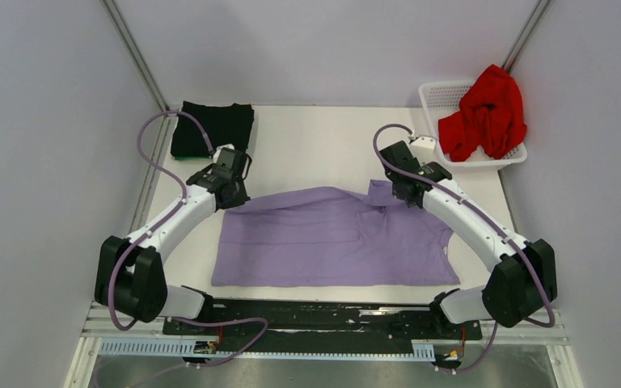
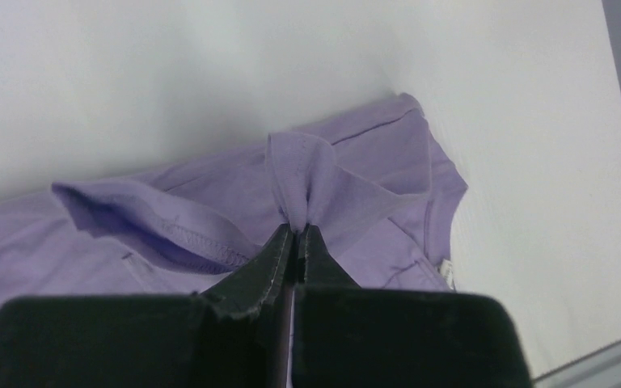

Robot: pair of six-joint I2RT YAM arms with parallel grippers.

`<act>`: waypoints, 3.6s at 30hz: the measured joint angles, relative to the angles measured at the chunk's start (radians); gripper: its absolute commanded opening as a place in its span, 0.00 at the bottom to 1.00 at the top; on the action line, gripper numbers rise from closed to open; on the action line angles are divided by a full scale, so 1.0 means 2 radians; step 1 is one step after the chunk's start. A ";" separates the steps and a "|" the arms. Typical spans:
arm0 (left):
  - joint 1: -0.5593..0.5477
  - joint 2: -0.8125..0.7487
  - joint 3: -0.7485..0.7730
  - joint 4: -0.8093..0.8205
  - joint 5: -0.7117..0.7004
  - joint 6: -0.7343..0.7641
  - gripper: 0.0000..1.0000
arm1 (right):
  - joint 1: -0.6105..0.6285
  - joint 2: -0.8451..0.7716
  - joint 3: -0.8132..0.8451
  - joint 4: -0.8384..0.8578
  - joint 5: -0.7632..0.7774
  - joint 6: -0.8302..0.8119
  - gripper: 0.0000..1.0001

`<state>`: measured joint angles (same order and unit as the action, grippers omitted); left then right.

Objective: Fold and stack the t-shirts
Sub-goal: Fold the other side of the tshirt into a rectangle, then rotate the tshirt 90 degrees

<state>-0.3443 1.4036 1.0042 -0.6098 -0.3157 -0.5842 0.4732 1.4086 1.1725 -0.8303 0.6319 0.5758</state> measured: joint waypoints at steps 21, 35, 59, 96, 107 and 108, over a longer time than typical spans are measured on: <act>-0.010 -0.093 -0.104 -0.004 -0.001 -0.045 0.00 | 0.075 -0.051 -0.023 -0.234 0.023 0.150 0.02; -0.010 -0.104 -0.132 -0.016 -0.008 -0.062 0.21 | 0.076 -0.039 -0.023 -0.261 -0.020 0.170 0.15; -0.013 -0.097 -0.070 0.041 0.132 -0.041 1.00 | 0.071 -0.189 -0.107 -0.133 -0.098 0.181 1.00; -0.021 0.012 -0.133 0.111 0.177 -0.034 1.00 | -0.118 -0.056 -0.243 0.109 -0.269 0.166 1.00; -0.024 -0.098 -0.228 0.149 0.208 -0.060 1.00 | -0.166 0.161 -0.055 0.172 -0.311 0.135 1.00; -0.027 -0.110 -0.236 0.148 0.214 -0.066 1.00 | -0.166 0.184 -0.031 0.183 -0.319 0.130 1.00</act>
<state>-0.3977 1.1831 0.5320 -0.3134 0.1120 -0.7158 0.1410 1.7760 1.1114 -0.4652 -0.0059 0.8356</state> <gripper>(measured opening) 0.997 0.998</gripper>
